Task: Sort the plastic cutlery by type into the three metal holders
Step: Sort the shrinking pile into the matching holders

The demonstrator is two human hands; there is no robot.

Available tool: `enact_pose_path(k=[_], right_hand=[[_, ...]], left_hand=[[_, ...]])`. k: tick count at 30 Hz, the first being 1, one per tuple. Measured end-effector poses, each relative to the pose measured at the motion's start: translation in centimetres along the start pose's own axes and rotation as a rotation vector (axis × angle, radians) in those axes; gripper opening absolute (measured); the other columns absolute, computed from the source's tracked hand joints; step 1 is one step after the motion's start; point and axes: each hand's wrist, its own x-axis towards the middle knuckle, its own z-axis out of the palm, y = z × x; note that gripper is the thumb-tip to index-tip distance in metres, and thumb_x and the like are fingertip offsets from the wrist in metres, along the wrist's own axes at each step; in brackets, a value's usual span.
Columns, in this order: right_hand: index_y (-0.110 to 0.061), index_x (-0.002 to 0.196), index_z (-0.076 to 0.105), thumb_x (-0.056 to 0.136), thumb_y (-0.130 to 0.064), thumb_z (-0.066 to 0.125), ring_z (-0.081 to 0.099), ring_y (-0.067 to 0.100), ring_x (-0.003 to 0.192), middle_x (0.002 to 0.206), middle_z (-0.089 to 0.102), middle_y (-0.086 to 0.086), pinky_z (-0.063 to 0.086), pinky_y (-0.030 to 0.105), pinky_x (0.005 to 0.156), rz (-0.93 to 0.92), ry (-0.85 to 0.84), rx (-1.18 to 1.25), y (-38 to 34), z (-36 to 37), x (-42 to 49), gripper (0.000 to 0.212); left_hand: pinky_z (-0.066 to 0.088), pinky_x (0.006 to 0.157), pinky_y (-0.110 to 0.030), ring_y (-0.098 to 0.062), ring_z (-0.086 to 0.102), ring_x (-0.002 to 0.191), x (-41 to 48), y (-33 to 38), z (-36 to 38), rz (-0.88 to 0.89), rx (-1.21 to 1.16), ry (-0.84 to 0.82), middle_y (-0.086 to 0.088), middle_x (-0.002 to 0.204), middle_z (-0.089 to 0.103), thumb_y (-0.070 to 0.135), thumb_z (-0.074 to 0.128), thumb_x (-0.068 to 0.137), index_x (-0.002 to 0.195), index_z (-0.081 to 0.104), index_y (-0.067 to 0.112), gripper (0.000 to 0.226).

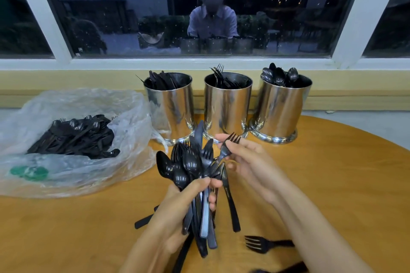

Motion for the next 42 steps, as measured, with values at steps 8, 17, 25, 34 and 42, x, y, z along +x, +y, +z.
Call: enact_pose_path(k=[8,17,25,34,42], right_hand=[[-0.012,0.101,0.071,0.098,-0.014,0.054,0.061,0.007,0.075,0.083,0.066,0.0,0.051,0.021,0.065,-0.146,0.098,-0.125,0.8,0.5,0.0,0.018],[-0.02,0.098,0.075,0.091,-0.022,0.066,0.061,0.001,0.071,0.088,0.072,0.0,0.049,0.022,0.068,-0.017,0.064,-0.493,-1.3,-1.5,-0.1,0.012],[-0.018,0.081,0.075,0.085,-0.029,0.071,0.059,0.0,0.07,0.074,0.069,-0.014,0.042,0.013,0.063,0.043,0.069,-0.411,-1.8,-1.8,-0.4,0.012],[-0.018,0.087,0.04,0.106,-0.022,0.037,0.038,0.007,0.045,0.063,0.046,-0.002,0.037,0.02,0.045,-0.584,0.735,0.465,-3.1,-5.5,0.5,0.019],[-0.015,0.078,0.053,0.093,-0.04,0.055,0.029,0.004,0.041,0.044,0.041,-0.014,0.021,0.019,0.047,0.03,-0.045,-0.483,-2.4,-1.8,-0.7,0.03]], left_hand=[[0.052,0.064,-0.03,-0.017,0.062,0.064,-0.5,-0.2,0.6,0.086,0.069,0.051,-0.016,0.082,0.068,0.019,0.066,0.087,0.086,0.08,0.012,0.015],[0.05,0.062,-0.026,-0.018,0.061,0.064,-0.6,-0.4,0.7,0.1,0.183,0.068,-0.014,0.082,0.074,0.012,0.064,0.092,0.09,0.081,0.015,0.018],[0.051,0.061,-0.023,-0.015,0.062,0.06,-0.7,-0.3,0.7,0.063,0.301,-0.034,-0.011,0.065,0.068,0.01,0.062,0.092,0.091,0.081,0.015,0.019],[0.045,0.055,-0.026,-0.016,0.052,0.055,-0.7,-0.1,0.4,0.07,0.357,-0.079,-0.008,0.056,0.054,0.012,0.061,0.092,0.089,0.08,0.013,0.019],[0.048,0.062,-0.026,-0.014,0.053,0.054,-1.0,0.0,0.5,0.031,0.457,-0.177,-0.007,0.055,0.057,0.007,0.061,0.092,0.088,0.08,0.01,0.02]])
